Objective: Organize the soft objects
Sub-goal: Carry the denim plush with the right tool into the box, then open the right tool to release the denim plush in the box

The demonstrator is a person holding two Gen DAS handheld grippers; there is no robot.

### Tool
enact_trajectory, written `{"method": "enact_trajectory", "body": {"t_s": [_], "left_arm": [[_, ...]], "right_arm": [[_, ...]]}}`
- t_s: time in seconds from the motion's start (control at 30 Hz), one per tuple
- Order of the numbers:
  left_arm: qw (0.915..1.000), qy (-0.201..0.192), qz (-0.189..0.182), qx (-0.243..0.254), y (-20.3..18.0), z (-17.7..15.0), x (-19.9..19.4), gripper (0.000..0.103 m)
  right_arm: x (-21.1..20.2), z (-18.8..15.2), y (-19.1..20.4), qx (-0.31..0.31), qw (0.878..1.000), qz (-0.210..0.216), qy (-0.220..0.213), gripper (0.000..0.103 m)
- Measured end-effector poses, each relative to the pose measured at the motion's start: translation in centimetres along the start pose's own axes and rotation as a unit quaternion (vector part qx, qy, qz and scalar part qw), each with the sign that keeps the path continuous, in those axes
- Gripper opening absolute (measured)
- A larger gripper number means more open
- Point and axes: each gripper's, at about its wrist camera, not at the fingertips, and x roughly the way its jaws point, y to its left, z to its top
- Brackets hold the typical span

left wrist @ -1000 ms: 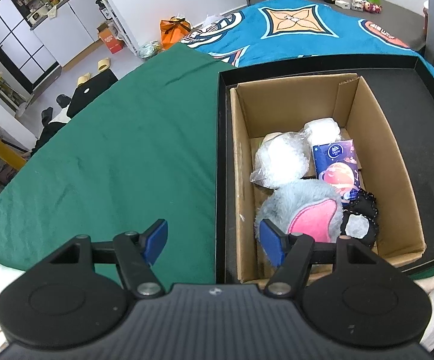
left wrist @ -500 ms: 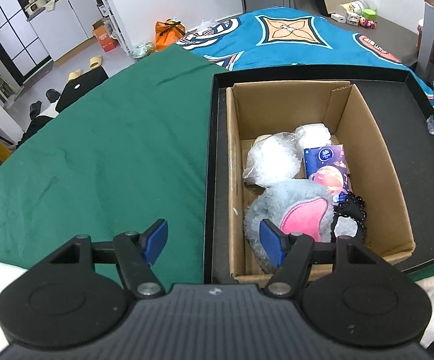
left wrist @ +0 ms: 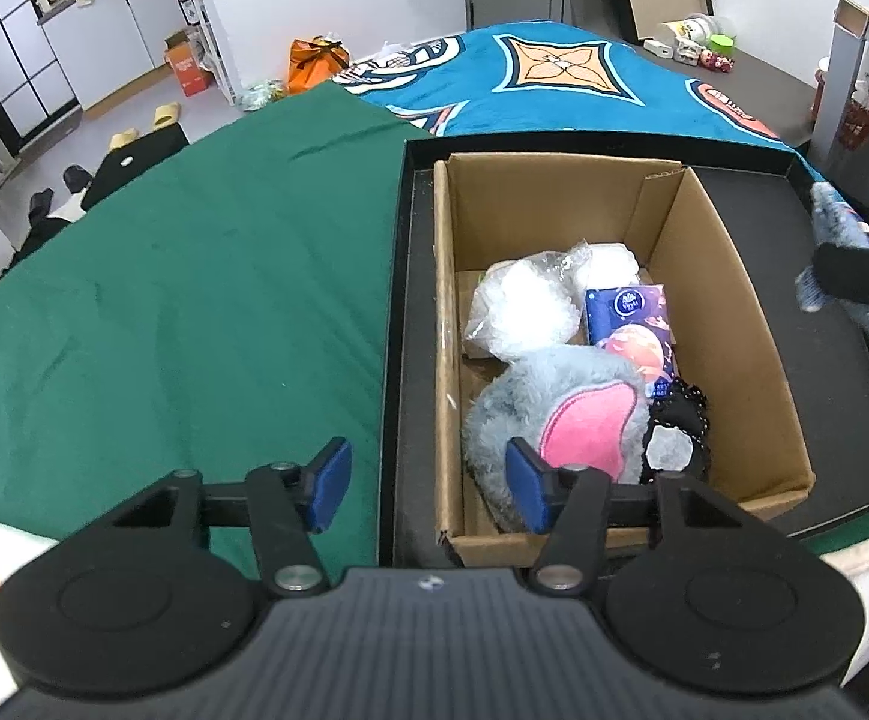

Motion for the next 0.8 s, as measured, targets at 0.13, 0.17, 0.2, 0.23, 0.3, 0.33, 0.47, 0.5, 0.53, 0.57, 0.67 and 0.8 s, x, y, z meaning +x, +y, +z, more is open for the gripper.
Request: {"method": "enact_trajectory", "body": {"t_s": [0.13,0.17,0.2,0.23,0.3,0.33,0.47,0.5,0.53,0.57,0.67,0.8], "left_arm": [[0.9999,0.003,-0.015,-0.002,0.3,-0.3,0.3,0.035],[0.9998,0.004,-0.017,-0.006,0.4,-0.3,0.3,0.026],[0.9998,0.005,-0.02,-0.009,0.6,-0.3,0.4,0.02],[0.9997,0.004,-0.023,-0.011,0.7,-0.3,0.4,0.017],[0.9995,0.002,-0.028,-0.011,0.7,-0.4,0.4,0.013],[0.9994,0.001,-0.031,-0.011,0.8,-0.4,0.4,0.011],[0.9993,0.001,-0.037,-0.012,0.8,-0.3,0.5,0.01],[0.9992,0.001,-0.037,-0.013,0.8,-0.3,0.5,0.01],[0.9992,0.0,-0.037,-0.014,0.8,-0.2,0.5,0.01],[0.9992,0.0,-0.037,-0.015,0.9,-0.2,0.4,0.01],[0.9994,0.009,-0.032,-0.012,0.7,0.0,0.3,0.011],[0.9998,0.012,-0.015,-0.002,0.2,0.0,-0.2,0.014]], "right_arm": [[0.3,-0.2,1.1,-0.005,1.0,0.009,0.009,0.028],[0.5,-0.3,1.5,-0.008,1.0,0.009,0.011,0.028],[0.6,-0.3,1.7,-0.009,1.0,0.01,0.013,0.028],[0.7,-0.3,2.0,-0.009,1.0,0.01,0.015,0.029],[0.8,-0.2,2.4,-0.01,1.0,0.011,0.015,0.029],[0.8,-0.1,2.5,-0.011,1.0,0.012,0.014,0.029],[0.7,0.1,3.0,-0.015,1.0,0.018,0.016,0.036],[0.7,0.1,3.1,-0.015,1.0,0.017,0.017,0.043],[0.7,0.0,3.0,-0.014,1.0,0.015,0.02,0.046],[0.7,0.0,3.0,-0.013,1.0,0.014,0.02,0.048],[0.4,-0.2,2.5,0.0,1.0,0.013,0.022,0.052],[-0.3,-0.6,1.9,0.012,1.0,0.011,0.017,0.055]]}}
